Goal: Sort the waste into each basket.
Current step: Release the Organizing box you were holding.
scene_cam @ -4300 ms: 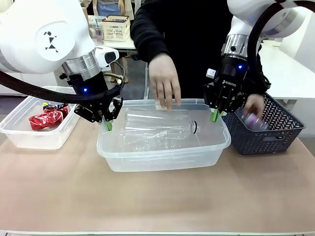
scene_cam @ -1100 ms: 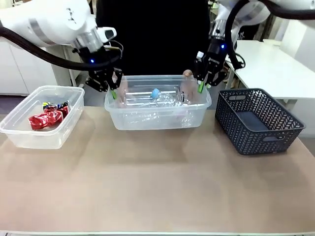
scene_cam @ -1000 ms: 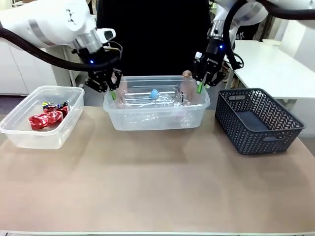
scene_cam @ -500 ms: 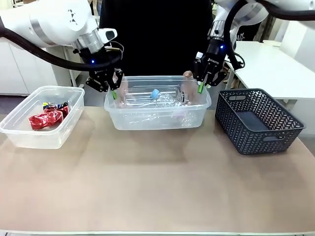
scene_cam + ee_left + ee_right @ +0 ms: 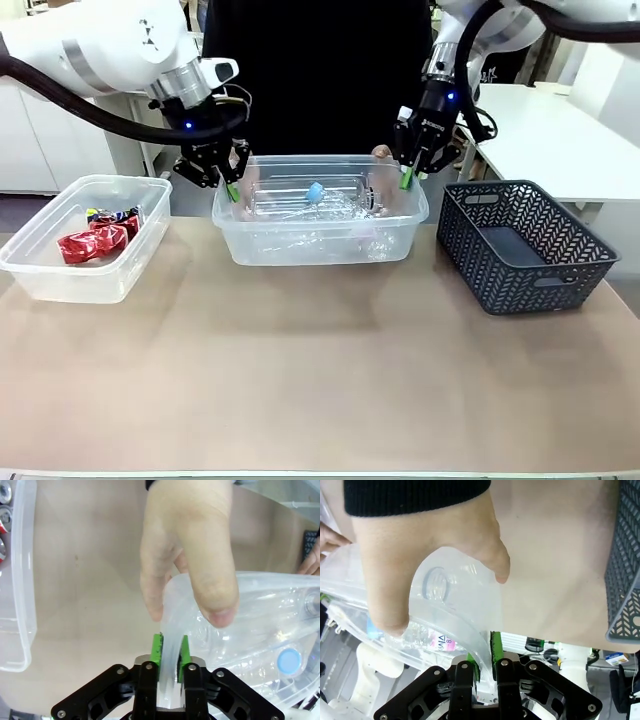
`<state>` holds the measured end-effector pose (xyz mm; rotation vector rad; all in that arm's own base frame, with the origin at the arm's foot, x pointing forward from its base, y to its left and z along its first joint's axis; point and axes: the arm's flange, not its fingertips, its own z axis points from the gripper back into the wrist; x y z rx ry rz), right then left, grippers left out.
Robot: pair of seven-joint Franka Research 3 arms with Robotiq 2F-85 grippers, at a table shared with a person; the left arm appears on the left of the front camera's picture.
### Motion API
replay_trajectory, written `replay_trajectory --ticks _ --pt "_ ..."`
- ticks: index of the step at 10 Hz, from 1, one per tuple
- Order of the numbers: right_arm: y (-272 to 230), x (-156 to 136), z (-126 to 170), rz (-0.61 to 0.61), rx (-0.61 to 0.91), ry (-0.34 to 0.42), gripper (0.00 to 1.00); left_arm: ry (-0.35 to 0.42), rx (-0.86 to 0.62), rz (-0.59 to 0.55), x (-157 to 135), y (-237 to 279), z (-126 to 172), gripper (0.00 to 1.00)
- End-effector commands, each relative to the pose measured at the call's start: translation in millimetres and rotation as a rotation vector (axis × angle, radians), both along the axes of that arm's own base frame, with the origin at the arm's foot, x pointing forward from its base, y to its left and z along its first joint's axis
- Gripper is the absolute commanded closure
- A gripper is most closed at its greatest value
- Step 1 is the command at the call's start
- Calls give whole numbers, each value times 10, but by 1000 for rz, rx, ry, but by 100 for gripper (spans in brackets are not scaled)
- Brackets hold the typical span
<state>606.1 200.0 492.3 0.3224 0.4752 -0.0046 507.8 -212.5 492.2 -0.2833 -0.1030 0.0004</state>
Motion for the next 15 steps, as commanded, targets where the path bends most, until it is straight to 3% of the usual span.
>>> replay_trajectory --ticks 1,2,4,5,7,11,12,13,15 --pt "-54 -196 148 -5 9 -131 31 -11 3 -49 -37 -50 93 23" --pt "-69 -248 185 0 36 -181 0 -29 5 -34 -77 -55 163 0" --pt "-104 -340 250 4 109 -274 0 -55 -2 -45 -157 -54 315 0" --pt "-118 -380 267 7 116 -286 15 -67 -19 -68 -197 -36 381 2" --pt "-141 -494 264 10 109 -326 0 -79 -60 -83 -273 42 453 0" --pt "-161 -511 182 -23 122 -375 0 -34 -97 -130 -270 127 340 0" --pt "-113 -461 122 -18 70 -317 0 -5 -113 -121 -251 148 307 0" --pt "-127 -415 209 -13 93 -342 0 -51 -73 -94 -233 38 395 0" --pt "-127 -415 209 -13 93 -342 0 -51 -73 -94 -233 38 395 0"
